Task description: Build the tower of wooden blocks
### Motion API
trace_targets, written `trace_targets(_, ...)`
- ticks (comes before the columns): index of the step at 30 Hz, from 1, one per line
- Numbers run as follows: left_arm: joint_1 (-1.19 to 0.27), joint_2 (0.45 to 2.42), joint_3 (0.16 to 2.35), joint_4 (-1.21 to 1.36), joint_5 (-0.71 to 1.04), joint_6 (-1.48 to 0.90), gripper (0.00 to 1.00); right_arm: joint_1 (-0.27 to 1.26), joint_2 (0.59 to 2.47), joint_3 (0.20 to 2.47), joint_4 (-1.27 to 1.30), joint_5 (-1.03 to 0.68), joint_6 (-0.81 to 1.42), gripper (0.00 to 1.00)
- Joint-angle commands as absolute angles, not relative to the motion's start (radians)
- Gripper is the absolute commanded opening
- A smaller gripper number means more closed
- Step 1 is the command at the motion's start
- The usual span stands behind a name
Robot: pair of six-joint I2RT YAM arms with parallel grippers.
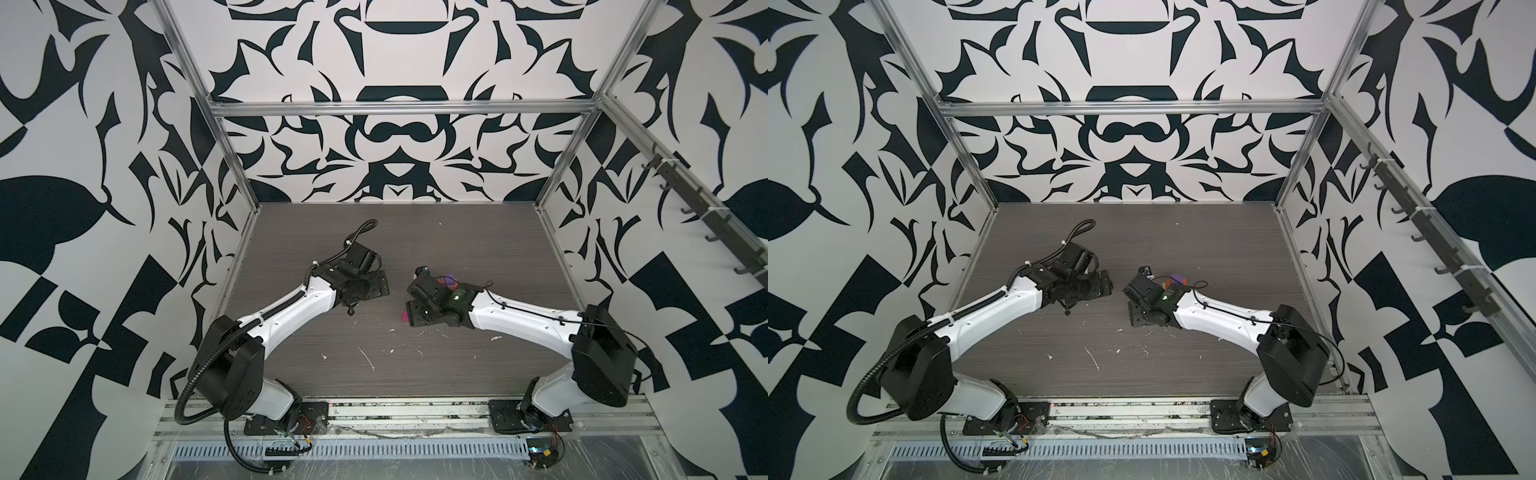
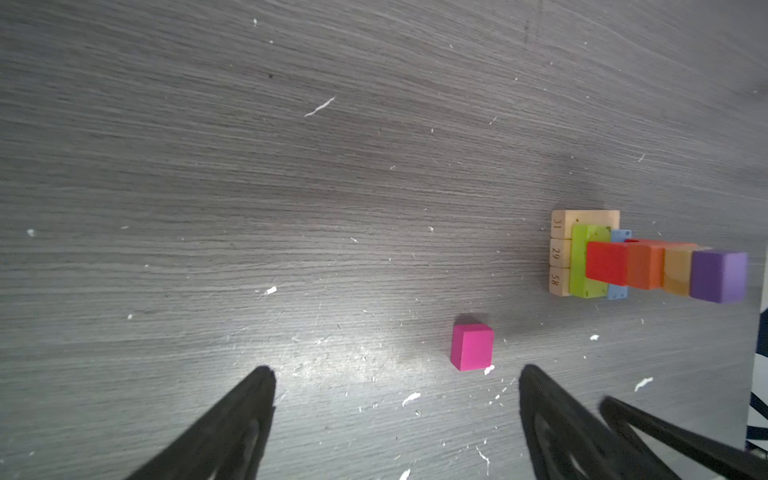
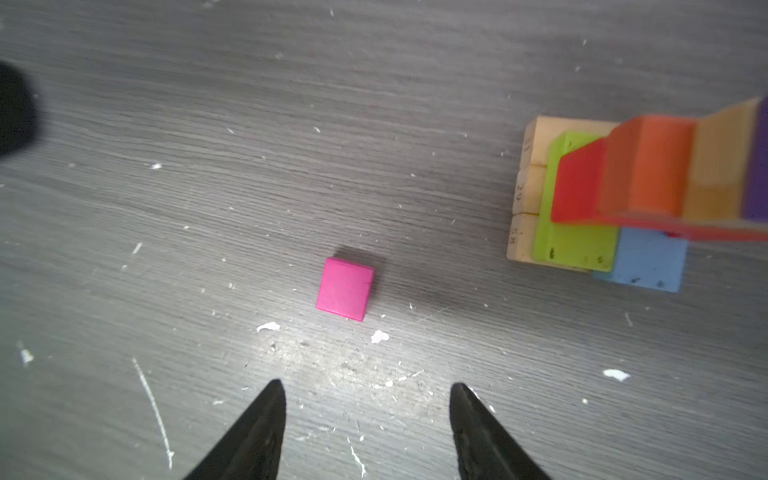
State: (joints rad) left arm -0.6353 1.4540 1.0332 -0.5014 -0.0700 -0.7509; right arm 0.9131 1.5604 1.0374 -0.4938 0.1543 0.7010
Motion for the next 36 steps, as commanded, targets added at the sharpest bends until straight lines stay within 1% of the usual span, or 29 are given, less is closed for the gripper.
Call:
trace_targets(1,-0.63,1.422,1.001,-0.487,-0.041,-0.758,0.94,0.926,1.589,1.092,-0.474,0.181,0.754,0.67)
trace_targets(8,-0.63,1.406,0.98,-0.479,-0.044,-0.775,0.94,0.93,1.663,1.124,-0.456,0.173,0.787,0.66)
trace_targets(14,-0.629,1.389,0.989,-0.521,-0.055,-0.772,0.94,0.93,1.723,1.145,-0.45,0.184,0.798,0.6)
trace_targets(21,-0.62,1.353,1.001,-0.572,-0.111,-0.746,0.95,0.93,1.799,1.187,-0.448,0.183,0.789,0.53)
trace_targets(25,-0.605,1.345,1.009,-0.589,-0.118,-0.736,0.95,0.931,1.818,1.196,-0.448,0.183,0.788,0.52)
trace_targets(27,-0.599,1.339,1.009,-0.591,-0.118,-0.732,0.95,0.93,1.822,1.201,-0.46,0.23,0.786,0.52)
trace_targets(31,-0.594,1.341,1.009,-0.594,-0.115,-0.729,0.95,0.93,1.833,1.204,-0.45,0.223,0.781,0.5)
trace_targets(36,-0.589,1.355,1.014,-0.592,-0.109,-0.727,0.95,0.93,1.862,1.219,-0.457,0.213,0.779,0.46)
